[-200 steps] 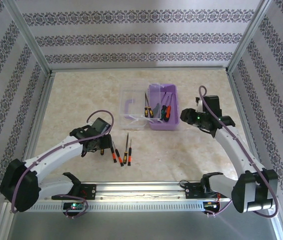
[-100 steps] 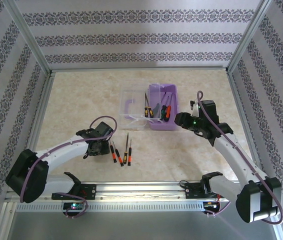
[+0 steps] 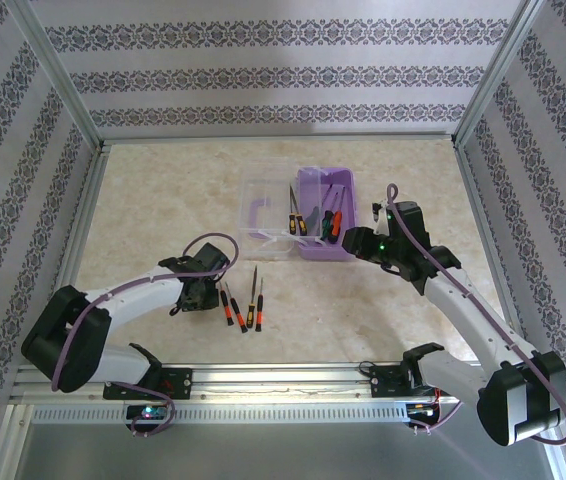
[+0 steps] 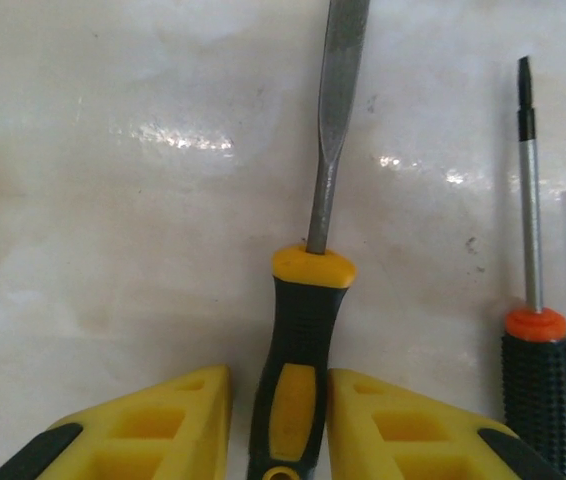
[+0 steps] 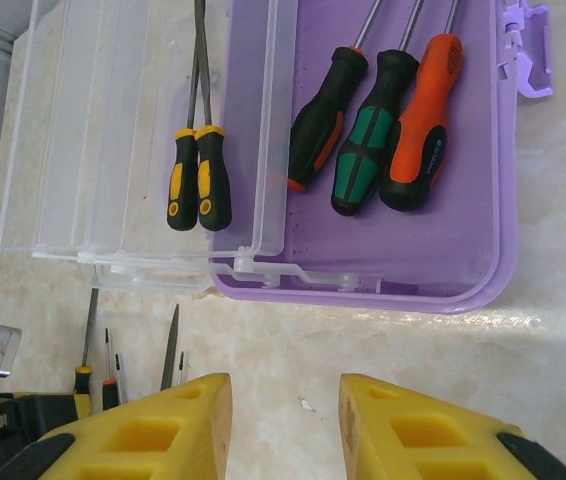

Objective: Pack the tool kit

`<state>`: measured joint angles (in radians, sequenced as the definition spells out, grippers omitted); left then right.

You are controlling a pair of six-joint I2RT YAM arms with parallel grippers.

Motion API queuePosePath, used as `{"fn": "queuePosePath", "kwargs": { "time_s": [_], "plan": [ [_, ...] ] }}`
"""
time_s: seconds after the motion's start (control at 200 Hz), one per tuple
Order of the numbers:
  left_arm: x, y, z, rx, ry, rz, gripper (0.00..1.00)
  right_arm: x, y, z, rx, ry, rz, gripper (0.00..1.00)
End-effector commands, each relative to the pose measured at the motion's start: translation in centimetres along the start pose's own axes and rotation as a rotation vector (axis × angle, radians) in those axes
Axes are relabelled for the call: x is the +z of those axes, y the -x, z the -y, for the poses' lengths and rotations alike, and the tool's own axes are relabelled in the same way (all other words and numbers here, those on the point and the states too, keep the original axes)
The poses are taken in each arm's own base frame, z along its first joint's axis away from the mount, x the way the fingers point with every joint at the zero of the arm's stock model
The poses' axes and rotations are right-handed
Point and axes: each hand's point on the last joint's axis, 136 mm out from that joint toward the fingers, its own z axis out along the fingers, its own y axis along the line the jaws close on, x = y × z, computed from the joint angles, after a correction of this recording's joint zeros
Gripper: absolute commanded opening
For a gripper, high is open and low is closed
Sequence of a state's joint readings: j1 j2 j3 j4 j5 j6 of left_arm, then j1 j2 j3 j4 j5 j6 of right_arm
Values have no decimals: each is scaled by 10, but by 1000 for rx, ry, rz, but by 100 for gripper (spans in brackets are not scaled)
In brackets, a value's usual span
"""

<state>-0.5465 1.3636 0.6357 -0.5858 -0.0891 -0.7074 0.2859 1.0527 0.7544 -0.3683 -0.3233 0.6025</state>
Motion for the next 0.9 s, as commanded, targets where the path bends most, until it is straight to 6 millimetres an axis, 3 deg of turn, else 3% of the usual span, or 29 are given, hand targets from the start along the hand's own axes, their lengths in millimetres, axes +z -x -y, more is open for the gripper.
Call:
{"fn": "queuePosePath", "kwargs": {
  "time_s": [0.0,0.25,0.535,0.68,0.894],
  "plan": [
    [2,7,-2,3,17,11,25,0,3,-6,1,9,21,35],
    [3,6,0,10,7,-2,15,2,4,-10,-10,12,18,35],
    [-15,18,6,23,-24,41,10,5,3,-12,-11,14,14,36],
    [-36,27,12,31,-74,82,10,4,2,-16,-18,21,16,39],
    [-93,49,36,36,-282,234,10,5,0,-36,-9,85,13,44]
  ]
}}
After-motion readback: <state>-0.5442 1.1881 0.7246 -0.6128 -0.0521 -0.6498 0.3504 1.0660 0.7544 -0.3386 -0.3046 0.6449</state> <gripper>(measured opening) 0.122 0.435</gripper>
